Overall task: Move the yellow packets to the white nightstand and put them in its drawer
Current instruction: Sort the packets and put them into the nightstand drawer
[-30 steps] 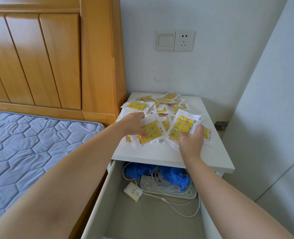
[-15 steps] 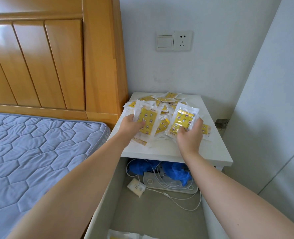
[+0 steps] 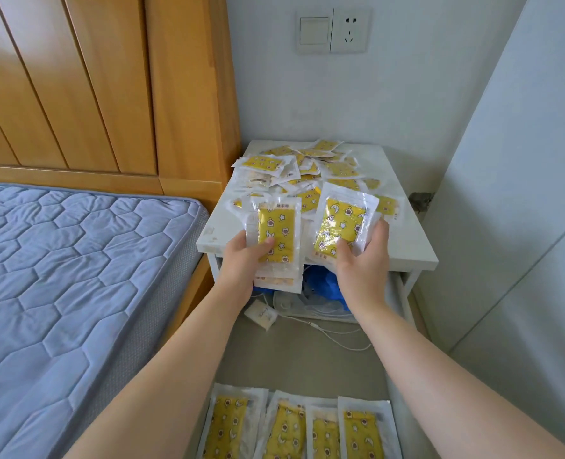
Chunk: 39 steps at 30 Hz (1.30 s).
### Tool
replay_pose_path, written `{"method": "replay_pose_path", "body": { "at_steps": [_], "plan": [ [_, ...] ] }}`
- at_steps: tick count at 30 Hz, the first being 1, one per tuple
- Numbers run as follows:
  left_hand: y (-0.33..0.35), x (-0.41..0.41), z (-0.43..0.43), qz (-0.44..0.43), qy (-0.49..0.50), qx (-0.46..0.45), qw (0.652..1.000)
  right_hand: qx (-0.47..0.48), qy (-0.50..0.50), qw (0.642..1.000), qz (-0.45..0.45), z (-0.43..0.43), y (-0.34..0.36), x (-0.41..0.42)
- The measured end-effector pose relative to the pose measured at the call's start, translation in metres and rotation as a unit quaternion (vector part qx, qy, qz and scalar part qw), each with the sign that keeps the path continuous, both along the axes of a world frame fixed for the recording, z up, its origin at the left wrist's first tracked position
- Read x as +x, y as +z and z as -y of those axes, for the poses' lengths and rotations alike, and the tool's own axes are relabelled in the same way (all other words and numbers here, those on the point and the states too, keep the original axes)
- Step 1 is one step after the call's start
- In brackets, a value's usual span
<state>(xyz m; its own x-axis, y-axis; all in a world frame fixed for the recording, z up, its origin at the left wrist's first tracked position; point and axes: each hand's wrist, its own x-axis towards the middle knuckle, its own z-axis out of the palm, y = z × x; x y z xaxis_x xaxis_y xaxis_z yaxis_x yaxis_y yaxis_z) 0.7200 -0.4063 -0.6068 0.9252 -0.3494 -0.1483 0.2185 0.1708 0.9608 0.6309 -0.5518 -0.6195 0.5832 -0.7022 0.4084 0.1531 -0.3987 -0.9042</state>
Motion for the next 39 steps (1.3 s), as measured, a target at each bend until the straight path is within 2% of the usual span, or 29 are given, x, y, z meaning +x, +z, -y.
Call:
{"method": "replay_pose_path", "body": {
  "at_steps": [3, 6, 9, 13, 17, 21, 23, 25, 26, 28, 29, 31, 35, 37, 39],
  "plan": [
    [-0.024, -0.011, -0.012, 0.055, -0.054, 0.075, 0.994, -0.053, 0.018, 0.997, -0.059, -0.006, -0.022, -0.016],
    [-0.044, -0.009, -0.020, 0.087, -0.120, 0.194, 0.970, -0.130, 0.033, 0.986, -0.101, -0.007, -0.041, -0.027],
    [-0.062, 0.003, -0.022, 0.121, -0.154, 0.332, 0.923, -0.146, 0.038, 0.977, -0.150, -0.004, -0.059, -0.035],
    [-0.081, 0.012, -0.022, 0.148, -0.156, 0.486, 0.847, -0.115, 0.039, 0.969, -0.215, 0.000, -0.077, -0.036],
    [-0.096, 0.008, -0.019, 0.144, -0.190, 0.547, 0.803, -0.109, 0.063, 0.947, -0.295, 0.001, -0.091, -0.030],
    [-0.099, 0.010, -0.016, 0.147, -0.193, 0.561, 0.792, -0.106, 0.048, 0.929, -0.352, 0.000, -0.099, -0.022],
    [-0.099, 0.012, -0.016, 0.149, -0.180, 0.570, 0.788, -0.060, 0.038, 0.923, -0.377, -0.001, -0.105, -0.020],
    [-0.098, 0.013, -0.017, 0.163, -0.166, 0.588, 0.775, 0.070, 0.033, 0.907, -0.413, -0.004, -0.114, -0.019],
    [-0.098, 0.013, -0.018, 0.172, -0.159, 0.595, 0.769, 0.167, 0.027, 0.885, -0.434, -0.006, -0.119, -0.019],
    [-0.097, 0.013, -0.018, 0.183, -0.155, 0.599, 0.764, 0.343, 0.037, 0.807, -0.480, -0.007, -0.128, -0.019],
    [-0.097, 0.013, -0.018, 0.185, -0.155, 0.599, 0.763, 0.397, 0.054, 0.771, -0.495, -0.009, -0.132, -0.019],
    [-0.096, 0.013, -0.018, 0.188, -0.150, 0.599, 0.764, 0.447, 0.075, 0.735, -0.504, -0.012, -0.140, -0.018],
    [-0.095, 0.012, -0.017, 0.182, -0.142, 0.596, 0.769, 0.499, 0.096, 0.731, -0.455, -0.024, -0.153, -0.013],
    [-0.096, 0.012, -0.017, 0.178, -0.140, 0.593, 0.772, 0.485, 0.101, 0.750, -0.439, -0.029, -0.159, -0.008],
    [-0.096, 0.012, -0.017, 0.173, -0.138, 0.593, 0.774, 0.427, 0.080, 0.783, -0.445, -0.031, -0.164, -0.002]
  ]
}}
